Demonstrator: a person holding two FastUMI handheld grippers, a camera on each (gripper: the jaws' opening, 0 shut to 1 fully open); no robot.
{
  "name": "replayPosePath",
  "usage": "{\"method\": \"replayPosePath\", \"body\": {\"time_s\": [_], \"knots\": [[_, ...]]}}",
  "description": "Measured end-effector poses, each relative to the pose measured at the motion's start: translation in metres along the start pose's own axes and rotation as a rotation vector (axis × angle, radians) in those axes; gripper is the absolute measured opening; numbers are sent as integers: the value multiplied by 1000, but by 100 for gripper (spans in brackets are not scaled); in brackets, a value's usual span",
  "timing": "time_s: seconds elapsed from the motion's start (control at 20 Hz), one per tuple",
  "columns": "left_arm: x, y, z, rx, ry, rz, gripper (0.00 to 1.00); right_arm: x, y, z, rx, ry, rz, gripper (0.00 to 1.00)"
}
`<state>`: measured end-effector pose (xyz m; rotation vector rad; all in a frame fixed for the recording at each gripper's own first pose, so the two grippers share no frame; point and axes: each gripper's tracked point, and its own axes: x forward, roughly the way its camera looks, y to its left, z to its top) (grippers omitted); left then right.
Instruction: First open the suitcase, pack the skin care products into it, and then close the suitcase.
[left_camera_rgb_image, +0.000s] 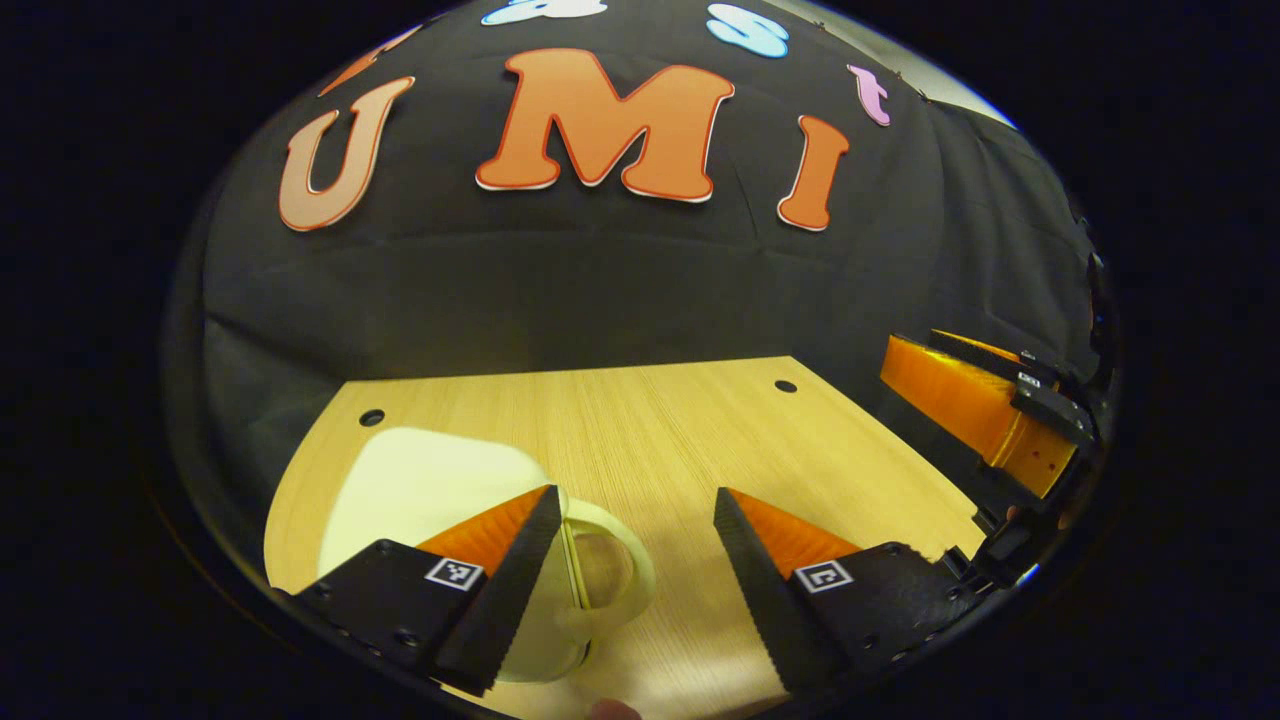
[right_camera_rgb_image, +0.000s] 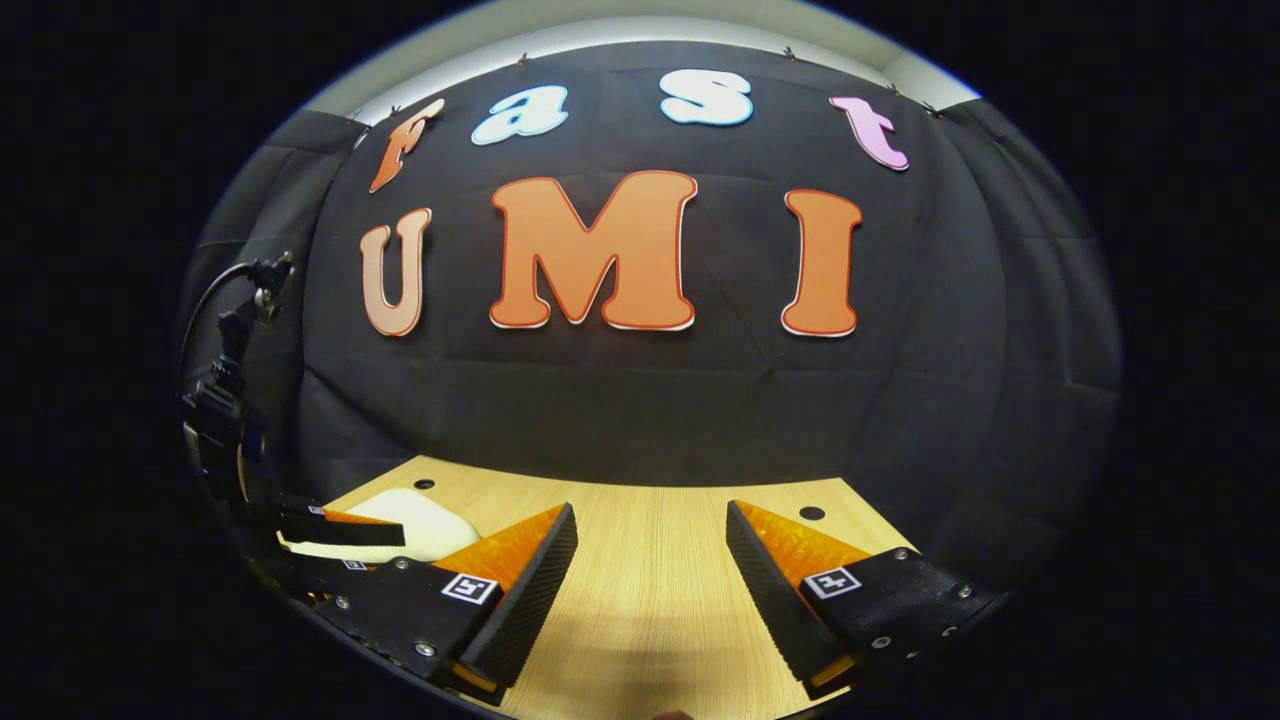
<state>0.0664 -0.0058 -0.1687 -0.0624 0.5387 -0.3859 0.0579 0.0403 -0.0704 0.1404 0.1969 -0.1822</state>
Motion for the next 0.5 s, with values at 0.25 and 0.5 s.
{"method": "replayPosePath", "body": {"time_s": [0.25, 0.5], "knots": [[-30, 18, 60, 44, -262, 104, 99, -7, 1, 28, -32, -103, 2, 95], [-64, 19, 103, 104, -477, 203, 99, -14, -2, 52, -69, -183, 6, 95]]}}
